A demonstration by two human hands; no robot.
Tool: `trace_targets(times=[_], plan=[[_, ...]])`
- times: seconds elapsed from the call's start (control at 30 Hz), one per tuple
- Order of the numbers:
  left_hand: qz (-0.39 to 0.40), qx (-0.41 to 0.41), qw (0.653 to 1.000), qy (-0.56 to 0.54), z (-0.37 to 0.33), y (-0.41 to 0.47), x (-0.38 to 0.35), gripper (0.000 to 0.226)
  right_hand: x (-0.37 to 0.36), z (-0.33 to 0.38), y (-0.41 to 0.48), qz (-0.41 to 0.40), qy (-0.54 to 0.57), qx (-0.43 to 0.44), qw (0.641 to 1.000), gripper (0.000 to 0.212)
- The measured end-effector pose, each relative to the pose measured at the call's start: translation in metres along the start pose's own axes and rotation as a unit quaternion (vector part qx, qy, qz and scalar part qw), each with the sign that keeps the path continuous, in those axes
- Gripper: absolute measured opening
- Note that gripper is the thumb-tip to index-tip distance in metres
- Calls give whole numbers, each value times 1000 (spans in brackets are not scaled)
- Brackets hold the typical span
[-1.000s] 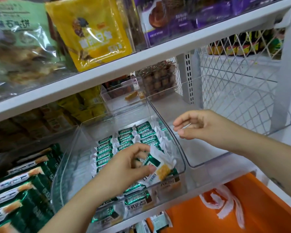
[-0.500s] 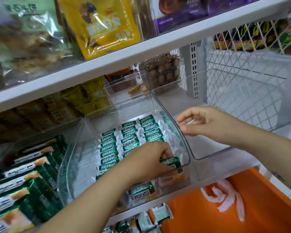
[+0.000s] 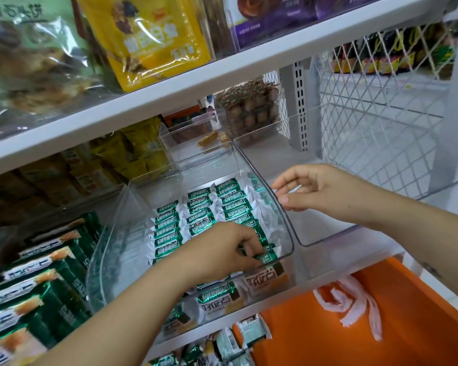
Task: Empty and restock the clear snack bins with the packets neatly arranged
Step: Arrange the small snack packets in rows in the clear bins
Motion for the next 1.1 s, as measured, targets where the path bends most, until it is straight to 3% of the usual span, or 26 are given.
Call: trace_targets(times=[0.13, 0.23, 0.43, 0.73, 0.93, 1.03, 1.1], plan=[[-30, -2, 999, 10, -2, -2, -7, 15, -2, 0, 1, -2, 6, 2, 1000, 16], [-17, -11, 1000, 2, 0, -2, -1, 1, -3, 1, 1, -6, 17, 6, 1000, 16], [-54, -6, 997, -60, 4, 5, -4, 31, -3, 1, 1, -4, 12, 5, 1000, 16], [-12, -13, 997, 75, -5, 19, -7, 33, -5, 0, 2, -6, 15, 5, 1000, 17], [-37, 6, 990, 136, -2, 16, -7, 58, -6, 2, -2, -9, 2, -4, 1000, 18], [26, 29, 991, 132, 9, 8, -14, 85, -6, 3, -3, -9, -1, -7, 1000, 18], [90, 38, 988, 119, 14, 4, -20, 85, -7, 3, -3, -8, 2, -9, 1000, 19]])
Point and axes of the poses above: each hand's wrist, its own y-axis towards the middle knuckle, its own x-axis out of the back of the hand, z = x × y, the point moved 2 cm from there along y, towards the middle knuckle, and after that the axes turned 15 degrees about y, right-handed, at the moved point
